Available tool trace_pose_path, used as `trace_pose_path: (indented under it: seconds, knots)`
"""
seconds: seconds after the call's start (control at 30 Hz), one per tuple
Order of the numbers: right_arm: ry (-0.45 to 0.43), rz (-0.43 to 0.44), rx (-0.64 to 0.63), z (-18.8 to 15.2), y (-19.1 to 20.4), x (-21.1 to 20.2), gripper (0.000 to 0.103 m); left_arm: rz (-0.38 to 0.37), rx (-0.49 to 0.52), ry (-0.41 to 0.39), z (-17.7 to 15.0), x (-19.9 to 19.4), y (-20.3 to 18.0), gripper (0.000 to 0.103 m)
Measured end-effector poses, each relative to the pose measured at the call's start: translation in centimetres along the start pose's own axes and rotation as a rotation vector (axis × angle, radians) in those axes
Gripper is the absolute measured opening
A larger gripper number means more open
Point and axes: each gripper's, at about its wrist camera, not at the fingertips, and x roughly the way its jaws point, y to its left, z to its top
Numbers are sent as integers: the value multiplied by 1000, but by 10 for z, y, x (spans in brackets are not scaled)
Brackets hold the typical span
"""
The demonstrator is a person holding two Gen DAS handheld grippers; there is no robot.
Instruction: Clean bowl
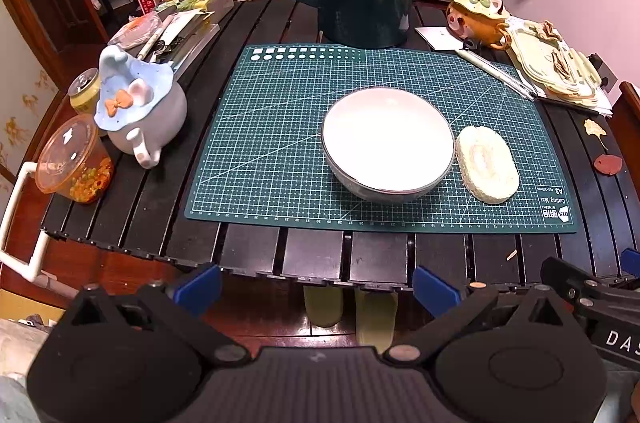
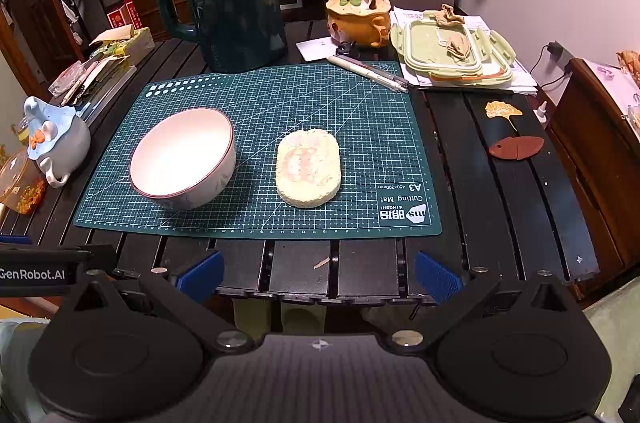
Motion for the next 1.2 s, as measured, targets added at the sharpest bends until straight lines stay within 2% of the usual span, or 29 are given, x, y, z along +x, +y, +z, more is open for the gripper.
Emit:
trace_pose_path:
  seconds: [0.73,0.97,1.07,1.2]
  knots:
    - [-2,-2,3,-1,0,1,102,-10,-9,-13,1,-2,3,103]
    - [-17,24,48,2,-7,-2,102,-42,-48,-81,11,-15,13,101]
    - [-15,41,93,4,-14,-2,103,-50,-16,-140,22,-29,12,101]
    - [-18,69,143,4,-19,-2,102,-64,21,-158,36,-38,11,101]
